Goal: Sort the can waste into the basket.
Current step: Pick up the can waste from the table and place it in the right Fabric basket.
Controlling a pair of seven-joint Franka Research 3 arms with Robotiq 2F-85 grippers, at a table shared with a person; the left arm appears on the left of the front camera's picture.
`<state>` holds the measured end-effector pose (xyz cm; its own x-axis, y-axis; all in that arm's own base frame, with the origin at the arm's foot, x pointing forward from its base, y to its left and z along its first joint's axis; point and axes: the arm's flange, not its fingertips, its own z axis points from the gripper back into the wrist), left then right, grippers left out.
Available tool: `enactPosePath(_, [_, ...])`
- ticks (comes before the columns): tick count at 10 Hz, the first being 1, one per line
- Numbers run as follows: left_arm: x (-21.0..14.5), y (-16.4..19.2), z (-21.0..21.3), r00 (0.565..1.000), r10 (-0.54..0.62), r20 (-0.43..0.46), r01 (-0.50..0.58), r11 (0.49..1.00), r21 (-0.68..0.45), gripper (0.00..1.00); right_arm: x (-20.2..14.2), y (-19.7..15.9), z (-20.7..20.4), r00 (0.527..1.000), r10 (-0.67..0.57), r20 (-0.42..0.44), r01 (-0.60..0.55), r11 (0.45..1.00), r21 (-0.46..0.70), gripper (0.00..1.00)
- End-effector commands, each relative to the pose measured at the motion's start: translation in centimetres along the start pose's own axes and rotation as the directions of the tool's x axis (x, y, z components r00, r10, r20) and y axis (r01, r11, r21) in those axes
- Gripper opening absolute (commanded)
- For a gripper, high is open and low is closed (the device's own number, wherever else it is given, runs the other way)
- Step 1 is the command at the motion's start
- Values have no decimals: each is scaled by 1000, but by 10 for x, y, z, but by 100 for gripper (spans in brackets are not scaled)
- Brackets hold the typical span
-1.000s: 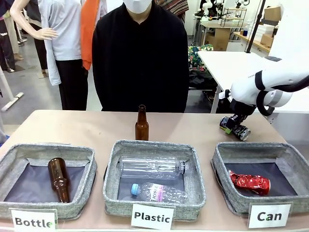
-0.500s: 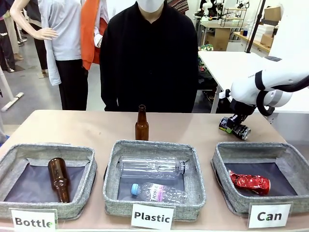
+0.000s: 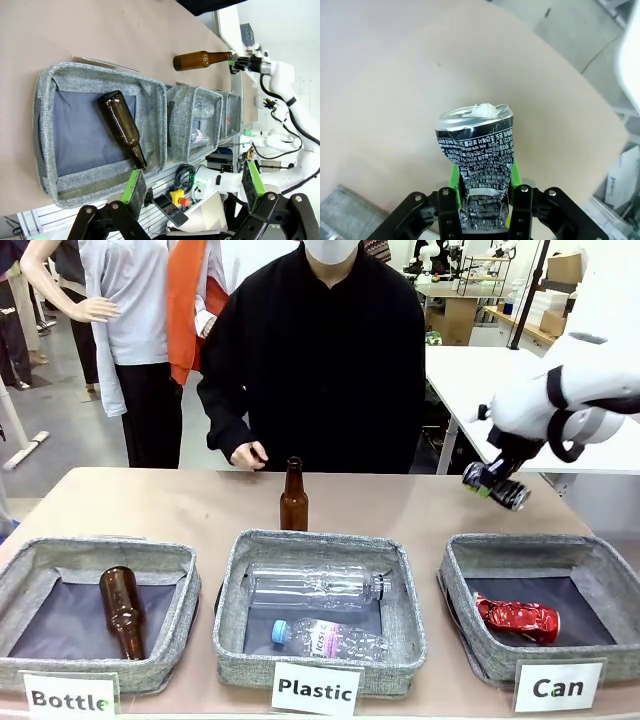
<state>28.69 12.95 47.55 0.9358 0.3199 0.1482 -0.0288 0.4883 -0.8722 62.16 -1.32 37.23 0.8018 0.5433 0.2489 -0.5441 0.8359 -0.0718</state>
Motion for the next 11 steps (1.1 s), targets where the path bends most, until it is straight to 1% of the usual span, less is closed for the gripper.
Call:
enactPosePath(1, [-2,-1,1,1000,10,-1,-10,1000,-7,100,-40,32,74,997,76,-26,-77,995,-58,0])
enactPosePath(2, [-2,-1,1,1000,10,-1,-10,1000,-7,100,-61,50,103,992,116,-48,-117,993,-26,0])
enactPosePath(3, [-2,-1,1,1000,10,-1,-10,1000,-7,100,-85,66,128,978,204,-43,-199,974,105,0])
enactPosePath(4, [-2,-1,1,1000,10,-1,-10,1000,-7,100,-113,81,148,966,255,-45,-245,955,164,0])
enactPosePath(5, [-2,-1,1,1000,10,-1,-10,1000,-7,100,-136,96,160,935,355,-14,-341,908,243,0])
enactPosePath(6, [-2,-1,1,1000,10,-1,-10,1000,-7,100,-154,110,165,897,443,7,-429,865,259,0])
enactPosePath(8, [-2,-1,1,1000,10,-1,-10,1000,-7,100,-174,129,167,815,578,41,-567,781,261,0])
enactPosePath(9, [-2,-1,1,1000,10,-1,-10,1000,-7,100,-177,132,166,803,592,62,-588,773,239,0])
enactPosePath(11, [-2,-1,1,1000,10,-1,-10,1000,-7,100,-175,130,165,800,593,90,-595,768,237,0])
